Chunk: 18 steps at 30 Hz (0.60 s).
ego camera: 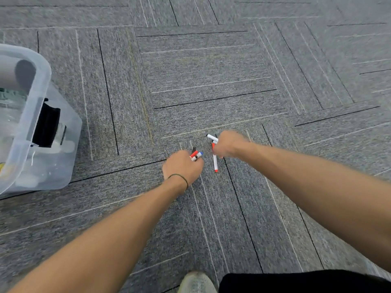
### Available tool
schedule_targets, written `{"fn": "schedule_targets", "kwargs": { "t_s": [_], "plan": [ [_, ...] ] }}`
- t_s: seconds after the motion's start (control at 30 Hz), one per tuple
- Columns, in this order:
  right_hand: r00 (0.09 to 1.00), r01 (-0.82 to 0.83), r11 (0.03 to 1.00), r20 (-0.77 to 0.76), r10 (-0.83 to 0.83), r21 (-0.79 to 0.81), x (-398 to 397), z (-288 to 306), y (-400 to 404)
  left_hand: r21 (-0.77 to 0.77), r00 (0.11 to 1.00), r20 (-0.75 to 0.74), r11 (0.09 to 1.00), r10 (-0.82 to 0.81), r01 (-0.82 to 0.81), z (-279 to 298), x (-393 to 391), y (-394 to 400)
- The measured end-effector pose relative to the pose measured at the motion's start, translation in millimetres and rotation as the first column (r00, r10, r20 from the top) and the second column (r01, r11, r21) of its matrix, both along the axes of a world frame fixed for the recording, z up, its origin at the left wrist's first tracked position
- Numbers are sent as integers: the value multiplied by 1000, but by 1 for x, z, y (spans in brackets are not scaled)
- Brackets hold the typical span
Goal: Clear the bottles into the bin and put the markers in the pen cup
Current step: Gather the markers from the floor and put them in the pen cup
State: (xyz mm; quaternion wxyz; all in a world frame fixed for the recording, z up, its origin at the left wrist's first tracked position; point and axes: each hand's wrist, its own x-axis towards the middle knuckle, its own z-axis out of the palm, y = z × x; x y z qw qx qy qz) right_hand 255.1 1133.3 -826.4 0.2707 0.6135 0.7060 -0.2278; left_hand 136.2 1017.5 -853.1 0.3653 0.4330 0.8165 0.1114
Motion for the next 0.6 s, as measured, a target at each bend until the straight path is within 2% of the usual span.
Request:
{"fn": "schedule_targets", "kwargs": {
  "t_s": [0.13,0.33,0.47,0.6],
  "plan": [
    [997,-30,999,66,29,26,-5,-5,-3,29,995,91,999,35,-38,0,-1,1],
    [998,-58,998,23,59,-10,-12,-19,-16,68,982,177,994,72,-85,-3,-14,-2],
    [986,58,996,-152,-68,-68,-21,-24,-16,74,954,252,979,164,-188,-5,-31,-1],
    [871,223,959,-406,-276,-173,-47,-17,-4,48,923,290,959,253,-278,3,-52,9]
  ]
}}
